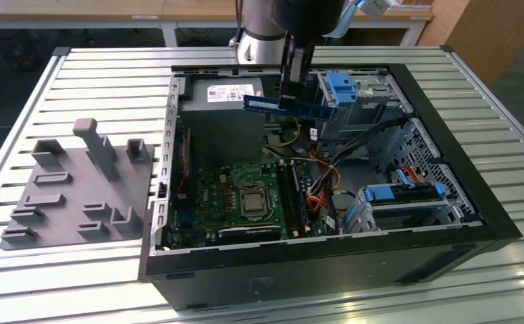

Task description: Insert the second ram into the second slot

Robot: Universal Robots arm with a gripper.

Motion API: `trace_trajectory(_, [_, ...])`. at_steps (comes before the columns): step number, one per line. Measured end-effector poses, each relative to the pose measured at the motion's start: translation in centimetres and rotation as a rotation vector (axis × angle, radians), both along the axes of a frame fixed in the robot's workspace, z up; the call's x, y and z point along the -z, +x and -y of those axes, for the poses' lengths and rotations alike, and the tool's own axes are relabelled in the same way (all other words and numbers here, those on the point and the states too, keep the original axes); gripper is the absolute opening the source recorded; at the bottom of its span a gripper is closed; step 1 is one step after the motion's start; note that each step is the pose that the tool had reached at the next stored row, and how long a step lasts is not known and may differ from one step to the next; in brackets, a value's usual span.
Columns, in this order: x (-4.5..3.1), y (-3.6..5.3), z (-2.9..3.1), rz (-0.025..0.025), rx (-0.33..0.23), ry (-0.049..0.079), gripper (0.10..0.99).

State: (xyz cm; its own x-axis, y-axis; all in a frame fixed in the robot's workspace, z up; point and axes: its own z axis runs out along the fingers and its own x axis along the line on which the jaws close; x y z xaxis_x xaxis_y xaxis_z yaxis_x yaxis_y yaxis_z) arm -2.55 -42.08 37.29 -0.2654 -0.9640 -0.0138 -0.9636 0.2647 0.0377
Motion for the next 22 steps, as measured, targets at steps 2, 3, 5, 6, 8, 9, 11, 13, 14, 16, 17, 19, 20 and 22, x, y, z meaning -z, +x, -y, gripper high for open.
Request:
trace_trajectory(2, [0.00,0.00,0.00,0.0000,0.005,0.000,0.129])
trace_trajectory(3, [0.00,0.00,0.00,-0.0001,0.008,0.000,0.129])
trace_trajectory(5, [0.00,0.00,0.00,0.0000,0.013,0.000,0.129])
trace_trajectory(6, [0.00,0.00,0.00,0.0000,0.016,0.000,0.129])
trace_trajectory(8, [0.00,0.00,0.00,0.0000,0.021,0.000,0.129])
trace_trajectory(9, [0.00,0.00,0.00,0.0000,0.024,0.000,0.129])
trace_trajectory(11, [0.00,0.00,0.00,0.0000,0.029,0.000,0.129])
trace_trajectory(13, [0.00,0.00,0.00,-0.0001,0.034,0.000,0.129])
trace_trajectory(14, [0.00,0.00,0.00,0.0000,0.036,0.000,0.129])
trace_trajectory(16, [0.00,0.00,0.00,-0.0001,0.040,0.000,0.129])
trace_trajectory(17, [0.00,0.00,0.00,0.0000,0.043,0.000,0.129])
trace_trajectory(19, [0.00,0.00,0.00,0.0000,0.047,0.000,0.129])
trace_trajectory(20, [0.00,0.00,0.00,-0.0001,0.050,0.000,0.129])
trace_trajectory(22, [0.00,0.00,0.00,-0.0001,0.056,0.000,0.129])
